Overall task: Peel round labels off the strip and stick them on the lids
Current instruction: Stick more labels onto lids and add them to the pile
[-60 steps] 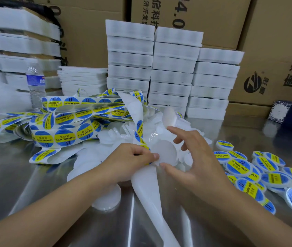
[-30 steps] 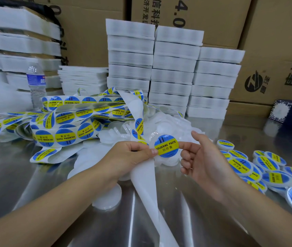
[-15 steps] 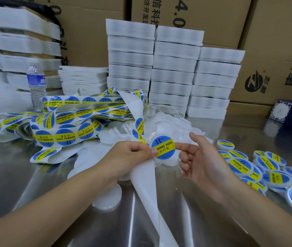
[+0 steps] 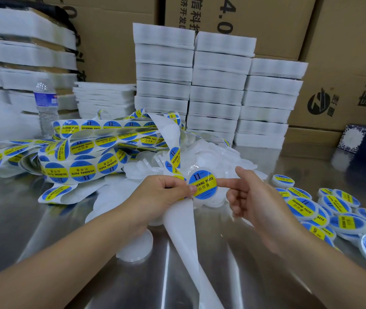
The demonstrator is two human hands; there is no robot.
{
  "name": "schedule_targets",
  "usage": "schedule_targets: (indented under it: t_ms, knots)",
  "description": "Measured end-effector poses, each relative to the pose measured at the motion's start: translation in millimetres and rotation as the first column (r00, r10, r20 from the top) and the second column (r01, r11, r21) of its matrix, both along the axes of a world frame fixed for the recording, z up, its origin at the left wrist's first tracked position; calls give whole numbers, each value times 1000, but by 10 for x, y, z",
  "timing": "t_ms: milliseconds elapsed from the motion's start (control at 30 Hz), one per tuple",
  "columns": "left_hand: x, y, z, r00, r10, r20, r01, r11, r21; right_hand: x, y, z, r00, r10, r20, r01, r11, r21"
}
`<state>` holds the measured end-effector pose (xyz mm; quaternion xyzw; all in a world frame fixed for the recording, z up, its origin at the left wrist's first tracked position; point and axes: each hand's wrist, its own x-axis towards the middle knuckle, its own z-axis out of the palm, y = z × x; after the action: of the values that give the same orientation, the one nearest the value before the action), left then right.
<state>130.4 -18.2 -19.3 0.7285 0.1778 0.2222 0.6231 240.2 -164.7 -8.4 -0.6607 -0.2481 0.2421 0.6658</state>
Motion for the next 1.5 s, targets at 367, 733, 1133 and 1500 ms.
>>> schedule_targets:
  t_ms: [367, 733, 1133, 1500]
  knots:
    - [-13, -40, 32, 999, -7, -34, 9, 999, 52, 61, -50, -39, 875, -223, 430, 261, 965, -32]
    - [-83, -108, 50, 979, -199, -50, 200, 980, 13, -35, -21, -192, 744, 210, 634, -123, 976, -178]
    - [-101, -185, 48, 960, -278, -29, 273, 954, -123, -72, -48, -127, 683, 212, 699, -99, 975, -199]
    - [-96, -168, 80, 960, -275, -46, 255, 933, -255, -71, -42, -110, 643, 154, 750, 16, 977, -215]
